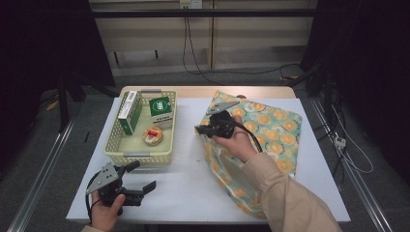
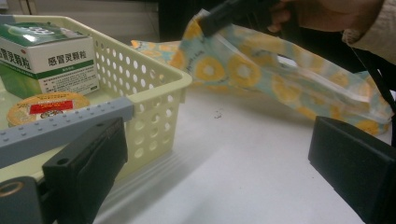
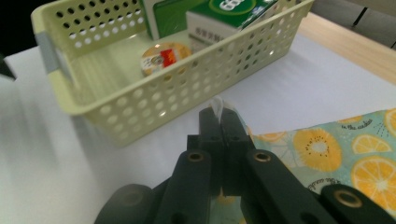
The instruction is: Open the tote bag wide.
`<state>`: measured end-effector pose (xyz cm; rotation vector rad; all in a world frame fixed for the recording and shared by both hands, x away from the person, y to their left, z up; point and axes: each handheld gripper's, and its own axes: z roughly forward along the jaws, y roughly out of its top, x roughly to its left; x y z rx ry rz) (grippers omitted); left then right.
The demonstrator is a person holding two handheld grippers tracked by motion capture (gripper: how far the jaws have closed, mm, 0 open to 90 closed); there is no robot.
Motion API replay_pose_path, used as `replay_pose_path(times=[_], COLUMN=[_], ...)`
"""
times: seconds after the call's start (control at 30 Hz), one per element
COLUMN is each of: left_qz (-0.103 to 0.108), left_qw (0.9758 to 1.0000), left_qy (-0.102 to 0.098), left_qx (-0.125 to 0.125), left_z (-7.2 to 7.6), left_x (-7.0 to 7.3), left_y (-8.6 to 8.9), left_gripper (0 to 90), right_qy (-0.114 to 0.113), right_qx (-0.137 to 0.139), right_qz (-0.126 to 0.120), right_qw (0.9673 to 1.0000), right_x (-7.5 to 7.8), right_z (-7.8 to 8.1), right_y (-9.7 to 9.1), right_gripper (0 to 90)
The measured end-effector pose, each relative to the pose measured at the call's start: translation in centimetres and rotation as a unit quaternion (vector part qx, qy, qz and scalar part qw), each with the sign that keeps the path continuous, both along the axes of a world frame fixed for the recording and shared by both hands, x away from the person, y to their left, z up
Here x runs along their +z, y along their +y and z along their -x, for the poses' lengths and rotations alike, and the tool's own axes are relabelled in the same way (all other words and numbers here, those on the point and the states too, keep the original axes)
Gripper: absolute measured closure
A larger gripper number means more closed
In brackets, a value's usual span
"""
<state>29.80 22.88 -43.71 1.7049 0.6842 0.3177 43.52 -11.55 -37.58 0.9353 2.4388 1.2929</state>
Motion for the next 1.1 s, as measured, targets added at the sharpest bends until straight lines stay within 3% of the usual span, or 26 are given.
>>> replay_pose_path(times=[0.33,0.37,0.43,0.5,0.57,0.8,0.87,1.1], left_qz=[0.003,0.003,0.005,0.005,0.003,-0.003,-0.003,-0.004], left_qw=[1.0,1.0,1.0,1.0,1.0,1.0,1.0,1.0], left_qy=[0.003,0.002,0.004,0.004,0.003,0.004,0.004,0.004], left_qx=[-0.001,-0.001,0.0,-0.001,-0.002,-0.008,-0.008,-0.008], left_z=[-0.1,-0.1,-0.1,-0.1,-0.1,-0.1,0.0,0.0], left_x=[-0.1,-0.1,-0.1,-0.1,-0.1,-0.1,-0.1,-0.1], left_y=[0.2,0.2,0.2,0.2,0.2,-0.2,-0.3,-0.3], left_gripper=[4.5,4.5,4.5,4.5,4.5,4.5,4.5,4.5], right_qy=[-0.024,-0.027,-0.031,-0.033,-0.026,-0.004,-0.002,0.003], right_qx=[-0.063,-0.071,-0.083,-0.083,-0.076,-0.047,-0.034,0.014], right_qz=[-0.006,-0.008,-0.002,0.021,0.015,0.017,0.01,0.024], right_qw=[0.9977,0.9971,0.9961,0.9958,0.9967,0.9987,0.9994,0.9996], right_x=[0.4,0.3,0.0,-0.3,-0.6,-0.9,-0.8,-1.0], right_z=[-4.2,-4.5,-4.9,-4.7,-4.2,-0.6,0.7,4.8], right_y=[0.7,0.7,0.5,0.2,-0.3,-1.8,-2.0,-1.5], right_gripper=[89.4,83.5,56.1,51.0,45.3,39.9,40.2,41.8])
